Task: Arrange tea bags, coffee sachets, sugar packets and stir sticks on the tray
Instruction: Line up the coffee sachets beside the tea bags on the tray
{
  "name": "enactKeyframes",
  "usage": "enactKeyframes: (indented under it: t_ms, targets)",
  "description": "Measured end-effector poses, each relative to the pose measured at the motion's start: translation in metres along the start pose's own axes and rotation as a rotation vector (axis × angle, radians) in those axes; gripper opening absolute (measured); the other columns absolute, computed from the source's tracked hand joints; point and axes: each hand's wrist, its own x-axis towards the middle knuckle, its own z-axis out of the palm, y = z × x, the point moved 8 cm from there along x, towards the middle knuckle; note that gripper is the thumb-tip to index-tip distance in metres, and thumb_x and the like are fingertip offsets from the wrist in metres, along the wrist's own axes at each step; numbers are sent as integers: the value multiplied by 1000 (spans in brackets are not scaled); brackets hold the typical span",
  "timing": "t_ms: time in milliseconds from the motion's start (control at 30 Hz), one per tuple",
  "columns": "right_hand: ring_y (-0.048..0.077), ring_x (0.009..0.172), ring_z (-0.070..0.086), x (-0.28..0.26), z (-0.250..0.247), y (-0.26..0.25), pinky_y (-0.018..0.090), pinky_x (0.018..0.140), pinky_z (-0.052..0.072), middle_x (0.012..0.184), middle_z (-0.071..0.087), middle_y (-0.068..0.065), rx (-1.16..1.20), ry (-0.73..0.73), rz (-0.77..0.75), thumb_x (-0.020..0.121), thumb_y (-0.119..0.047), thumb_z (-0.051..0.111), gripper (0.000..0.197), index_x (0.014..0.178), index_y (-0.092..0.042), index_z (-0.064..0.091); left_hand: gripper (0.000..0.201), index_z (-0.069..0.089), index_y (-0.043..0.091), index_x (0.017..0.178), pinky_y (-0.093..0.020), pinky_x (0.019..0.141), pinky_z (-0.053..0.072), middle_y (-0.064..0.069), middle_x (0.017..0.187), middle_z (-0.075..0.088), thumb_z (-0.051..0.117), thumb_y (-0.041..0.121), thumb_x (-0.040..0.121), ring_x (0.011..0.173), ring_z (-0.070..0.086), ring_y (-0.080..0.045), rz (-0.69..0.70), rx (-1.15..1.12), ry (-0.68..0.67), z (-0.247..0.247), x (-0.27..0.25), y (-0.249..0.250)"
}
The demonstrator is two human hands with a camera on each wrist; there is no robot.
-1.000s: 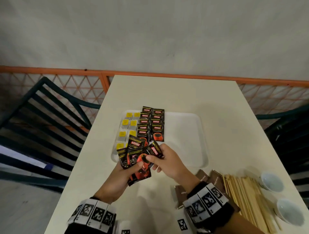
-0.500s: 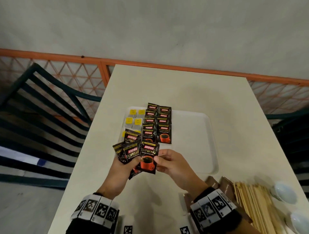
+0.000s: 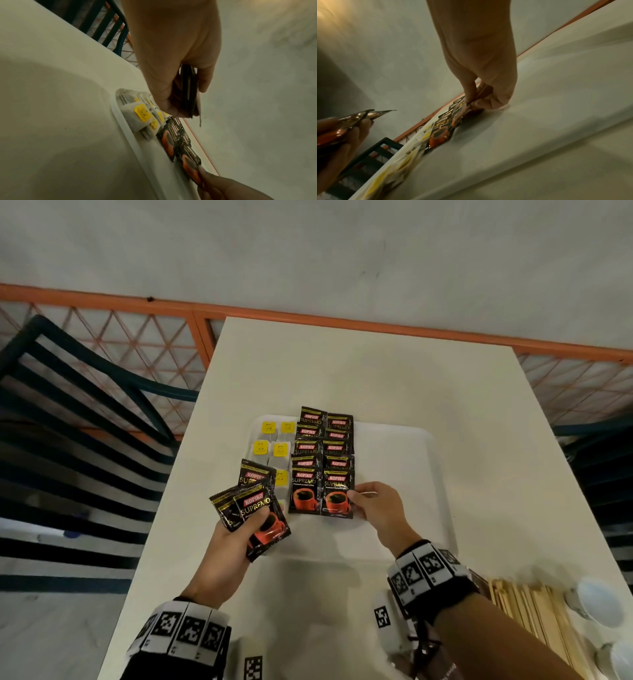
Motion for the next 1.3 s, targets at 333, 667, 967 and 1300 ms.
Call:
enactKeyframes:
  t_ms: [333, 667, 967, 1300]
  targets:
    - [10, 64, 52, 1, -2, -16, 10, 53, 36, 71, 55, -4, -303, 125, -193, 83, -19, 67, 16, 83, -12, 53, 27, 59, 21, 110, -33, 80, 52, -3, 100, 71, 56, 9, 87, 94, 66, -18, -48, 2, -3, 3, 0, -10]
    - [4, 75, 56, -61, 62, -40, 13, 63, 42, 81, 59, -9, -146, -438, -294, 91, -31, 54, 14, 95, -19, 60, 37, 61, 24, 113, -44, 90, 51, -7, 110, 71, 63, 6, 81, 103, 66, -23, -44, 130, -133, 26, -4, -12]
    - [8, 65, 59, -61, 68, -28, 21, 62, 44, 68, 61, -3, 177, -508, -82, 89, -12, 58, 13, 77, -17, 58, 49, 58, 19, 119, -35, 83, 55, -8, 111, 70, 70, 17, 71, 100, 67, -22, -71, 196, -141, 9, -10, -18]
    - [13, 68, 57, -32, 59, -31, 24, 66, 46, 82, 67, 4, -317, -253, -245, 87, -17, 61, 16, 99, -6, 65, 21, 63, 21, 101, -29, 73, 51, 1, 86, 75, 63, 9, 83, 80, 71, -13, -47, 194, 32, -34, -12, -10]
